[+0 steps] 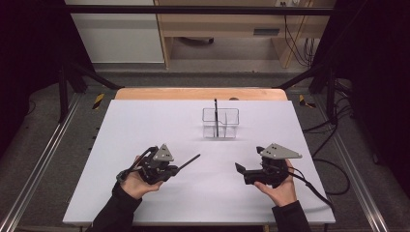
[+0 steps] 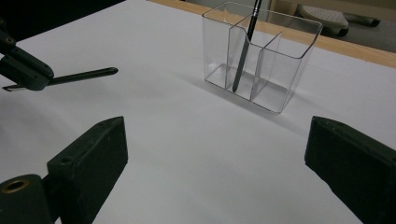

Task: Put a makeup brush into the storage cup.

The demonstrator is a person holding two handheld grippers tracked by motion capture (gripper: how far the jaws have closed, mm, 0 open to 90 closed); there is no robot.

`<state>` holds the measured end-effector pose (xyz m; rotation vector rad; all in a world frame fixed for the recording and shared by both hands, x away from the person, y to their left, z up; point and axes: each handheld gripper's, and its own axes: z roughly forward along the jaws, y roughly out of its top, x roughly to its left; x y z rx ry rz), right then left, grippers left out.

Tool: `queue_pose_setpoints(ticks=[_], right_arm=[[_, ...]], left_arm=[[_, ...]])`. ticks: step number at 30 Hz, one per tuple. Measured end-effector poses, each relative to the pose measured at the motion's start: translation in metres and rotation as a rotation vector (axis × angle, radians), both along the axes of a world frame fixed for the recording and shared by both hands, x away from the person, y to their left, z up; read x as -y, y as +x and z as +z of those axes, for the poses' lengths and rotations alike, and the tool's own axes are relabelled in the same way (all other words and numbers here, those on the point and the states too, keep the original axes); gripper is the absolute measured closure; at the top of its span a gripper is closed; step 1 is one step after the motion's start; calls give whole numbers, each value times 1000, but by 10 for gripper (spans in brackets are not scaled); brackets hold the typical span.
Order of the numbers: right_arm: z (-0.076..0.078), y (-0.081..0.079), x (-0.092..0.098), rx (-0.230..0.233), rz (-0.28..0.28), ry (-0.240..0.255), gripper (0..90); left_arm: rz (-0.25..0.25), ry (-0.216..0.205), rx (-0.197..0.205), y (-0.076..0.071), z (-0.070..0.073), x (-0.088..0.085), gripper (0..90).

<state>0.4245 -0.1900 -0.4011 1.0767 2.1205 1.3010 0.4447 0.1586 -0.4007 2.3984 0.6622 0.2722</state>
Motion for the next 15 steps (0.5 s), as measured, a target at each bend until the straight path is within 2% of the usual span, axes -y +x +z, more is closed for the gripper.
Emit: queue_pose_setpoints(ticks=[5,15], right_arm=[[2,-1,-4,9,14,-13,67],[8,-5,-16,27,50,-73,68]], left_arm=[[-21,-3,3,-3,2,3,830],[-59,2,5,-6,0,12,830]])
